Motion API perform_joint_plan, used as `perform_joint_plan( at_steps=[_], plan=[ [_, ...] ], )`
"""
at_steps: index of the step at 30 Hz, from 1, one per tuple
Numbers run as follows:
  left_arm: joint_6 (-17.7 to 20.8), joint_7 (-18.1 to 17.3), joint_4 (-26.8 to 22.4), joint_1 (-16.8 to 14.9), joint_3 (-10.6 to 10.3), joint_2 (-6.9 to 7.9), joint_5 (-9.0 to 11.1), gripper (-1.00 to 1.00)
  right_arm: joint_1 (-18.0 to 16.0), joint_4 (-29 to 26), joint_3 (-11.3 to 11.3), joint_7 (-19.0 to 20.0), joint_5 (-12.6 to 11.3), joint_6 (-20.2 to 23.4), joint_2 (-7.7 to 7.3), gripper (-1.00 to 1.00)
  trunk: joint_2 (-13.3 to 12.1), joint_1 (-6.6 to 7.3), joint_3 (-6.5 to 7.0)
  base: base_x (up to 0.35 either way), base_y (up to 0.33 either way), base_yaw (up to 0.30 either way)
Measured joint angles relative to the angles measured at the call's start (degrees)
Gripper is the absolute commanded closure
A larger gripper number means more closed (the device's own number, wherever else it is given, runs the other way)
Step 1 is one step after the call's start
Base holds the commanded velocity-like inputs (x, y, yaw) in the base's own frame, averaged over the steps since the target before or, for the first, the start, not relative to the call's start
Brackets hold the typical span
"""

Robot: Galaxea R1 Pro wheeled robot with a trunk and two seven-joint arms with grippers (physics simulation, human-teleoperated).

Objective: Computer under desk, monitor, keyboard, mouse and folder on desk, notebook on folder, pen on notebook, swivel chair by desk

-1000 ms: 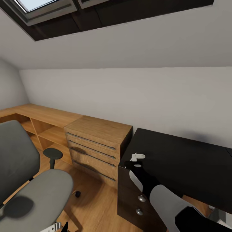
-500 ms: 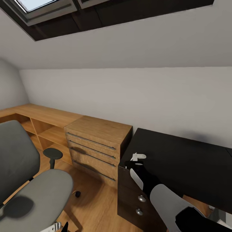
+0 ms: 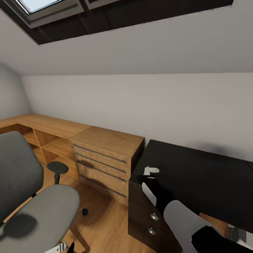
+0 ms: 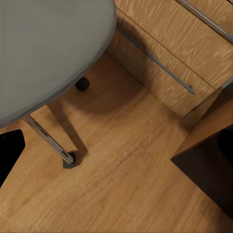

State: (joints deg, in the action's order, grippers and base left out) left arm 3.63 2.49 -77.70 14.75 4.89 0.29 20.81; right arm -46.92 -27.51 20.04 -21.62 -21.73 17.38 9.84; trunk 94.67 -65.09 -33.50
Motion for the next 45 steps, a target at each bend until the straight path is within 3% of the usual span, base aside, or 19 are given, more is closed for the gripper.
perform_joint_plan(
  at_steps=[11,27,37,42,45],
  plan=[
    [0.0,0.0,0.2,0.0,0.0,0.04,0.0,-1.0,0.0,-1.6,-2.0,0.0,-1.8,2.9,-0.04,1.0,0.0,0.0,0.0,0.0,0.0,0.0],
    [-0.2,0.0,0.4,0.0,0.1,0.04,0.0,-1.0,0.0,-1.7,-2.1,-0.1,-2.3,3.0,-0.04,1.0,0.0,0.0,0.0,0.0,0.0,0.0],
    [-0.3,0.0,1.5,0.0,0.1,0.04,-0.1,-1.0,0.0,0.9,-2.2,-0.3,-2.5,2.1,-0.17,1.0,-4.0,2.19,1.78,0.0,0.0,0.0],
    [-0.3,0.0,2.2,0.0,0.0,0.02,-0.7,-1.0,0.0,-1.7,-2.2,-0.9,-2.6,-0.5,-2.14,1.0,-6.0,3.29,2.68,0.0,0.0,0.0],
    [-0.3,0.2,4.0,0.0,-0.2,-0.17,-4.1,-1.0,0.1,-10.3,-2.3,-1.3,-2.8,1.8,-4.83,1.0,-7.2,3.95,3.22,0.0,0.0,0.0]
  ],
)
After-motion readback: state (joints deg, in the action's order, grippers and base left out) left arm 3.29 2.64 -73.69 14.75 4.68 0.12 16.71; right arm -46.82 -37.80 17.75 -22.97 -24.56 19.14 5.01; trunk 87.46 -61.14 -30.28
